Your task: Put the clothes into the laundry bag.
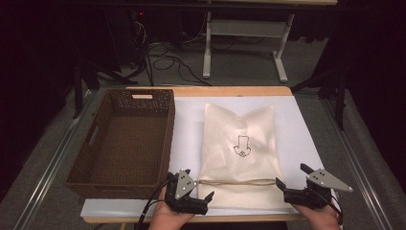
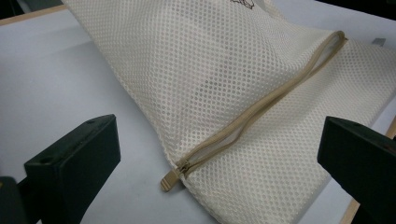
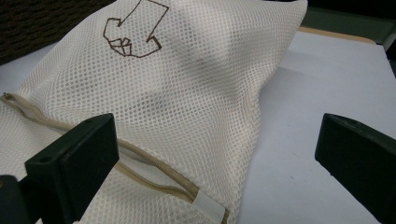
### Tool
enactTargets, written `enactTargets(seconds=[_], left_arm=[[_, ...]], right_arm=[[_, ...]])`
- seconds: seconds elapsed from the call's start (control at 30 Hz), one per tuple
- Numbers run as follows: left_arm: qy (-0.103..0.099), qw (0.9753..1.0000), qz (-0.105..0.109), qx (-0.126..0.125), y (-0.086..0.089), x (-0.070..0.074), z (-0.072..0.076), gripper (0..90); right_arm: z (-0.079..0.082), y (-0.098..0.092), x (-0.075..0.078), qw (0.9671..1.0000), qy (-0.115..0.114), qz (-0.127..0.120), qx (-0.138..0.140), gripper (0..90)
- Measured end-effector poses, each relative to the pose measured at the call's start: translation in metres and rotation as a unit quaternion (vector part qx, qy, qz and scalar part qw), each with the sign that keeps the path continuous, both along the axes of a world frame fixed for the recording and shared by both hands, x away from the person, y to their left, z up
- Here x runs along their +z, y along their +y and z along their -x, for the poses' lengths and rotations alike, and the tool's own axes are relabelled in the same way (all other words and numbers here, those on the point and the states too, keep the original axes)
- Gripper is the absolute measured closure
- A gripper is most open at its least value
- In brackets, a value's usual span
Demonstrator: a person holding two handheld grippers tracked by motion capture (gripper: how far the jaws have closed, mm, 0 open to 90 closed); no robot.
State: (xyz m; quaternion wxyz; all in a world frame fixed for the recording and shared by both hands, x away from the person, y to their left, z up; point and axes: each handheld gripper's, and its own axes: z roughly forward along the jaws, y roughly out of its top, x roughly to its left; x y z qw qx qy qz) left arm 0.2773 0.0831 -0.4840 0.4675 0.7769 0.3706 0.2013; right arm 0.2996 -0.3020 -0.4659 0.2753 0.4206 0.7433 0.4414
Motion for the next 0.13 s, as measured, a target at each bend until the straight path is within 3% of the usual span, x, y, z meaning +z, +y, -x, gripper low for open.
enactTargets(seconds=[0.13], left_arm=[[0.001,1.0000,0.001,0.006,0.0008,-0.0001,-0.0003,1.4]], right_arm=[[0.0011,-0.0006,0.0015,1.0000,-0.004,-0.002,0.000,0.1]])
